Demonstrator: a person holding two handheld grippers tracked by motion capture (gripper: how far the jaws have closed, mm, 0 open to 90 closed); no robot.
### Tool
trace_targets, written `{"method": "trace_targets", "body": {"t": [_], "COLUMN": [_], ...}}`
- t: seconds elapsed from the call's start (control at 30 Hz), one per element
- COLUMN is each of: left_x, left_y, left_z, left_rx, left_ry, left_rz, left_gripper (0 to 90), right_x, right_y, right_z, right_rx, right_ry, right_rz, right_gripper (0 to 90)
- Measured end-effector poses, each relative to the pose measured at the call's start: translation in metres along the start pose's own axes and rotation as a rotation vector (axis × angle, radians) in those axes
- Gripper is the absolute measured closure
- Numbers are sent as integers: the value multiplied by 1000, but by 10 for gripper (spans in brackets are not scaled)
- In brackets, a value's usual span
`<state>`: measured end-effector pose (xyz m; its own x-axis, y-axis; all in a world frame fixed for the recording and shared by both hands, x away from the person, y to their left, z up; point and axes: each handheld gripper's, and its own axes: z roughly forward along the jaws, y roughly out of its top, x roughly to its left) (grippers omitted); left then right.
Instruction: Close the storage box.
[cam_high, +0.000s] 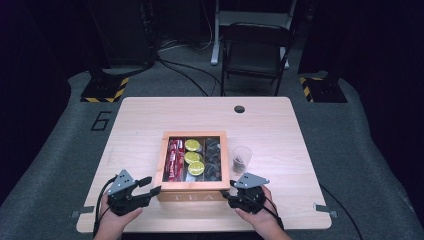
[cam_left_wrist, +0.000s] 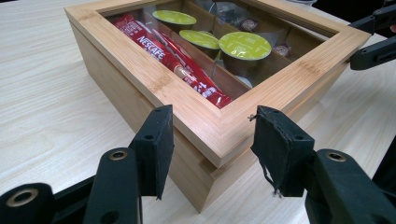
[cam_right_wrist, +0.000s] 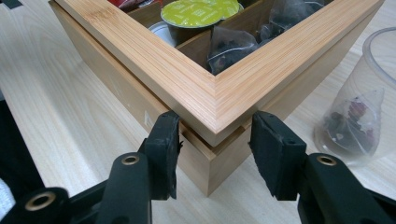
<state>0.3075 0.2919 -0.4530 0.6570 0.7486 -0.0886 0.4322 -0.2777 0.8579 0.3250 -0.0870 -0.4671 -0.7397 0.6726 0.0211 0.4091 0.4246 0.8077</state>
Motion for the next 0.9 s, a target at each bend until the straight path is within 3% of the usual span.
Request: {"method": "trace_targets", "body": {"t": [0.37, 0.43, 0.53, 0.7, 0.9], "left_x": [0, 0, -1, -1, 5], "left_y": [0, -1, -2, -1, 0], "left_z": [1, 2, 4, 6, 3], "left_rx": [7, 6, 5, 10, -2], "left_ry": [6, 9, 15, 14, 29], "left_rz": [7, 1, 5, 8, 4], "left_gripper": [454, 433, 410, 381, 382], "right_x": [0, 1, 1, 1, -4], "right_y": [0, 1, 5, 4, 7], "right_z": [-3, -4, -11, -9, -10], "right_rx": [2, -19, -88, -74, -100], "right_ry": [0, -2, 27, 15, -3], "right_rz": [17, 11, 39, 23, 25], "right_gripper": [511, 479, 458, 410, 397]}}
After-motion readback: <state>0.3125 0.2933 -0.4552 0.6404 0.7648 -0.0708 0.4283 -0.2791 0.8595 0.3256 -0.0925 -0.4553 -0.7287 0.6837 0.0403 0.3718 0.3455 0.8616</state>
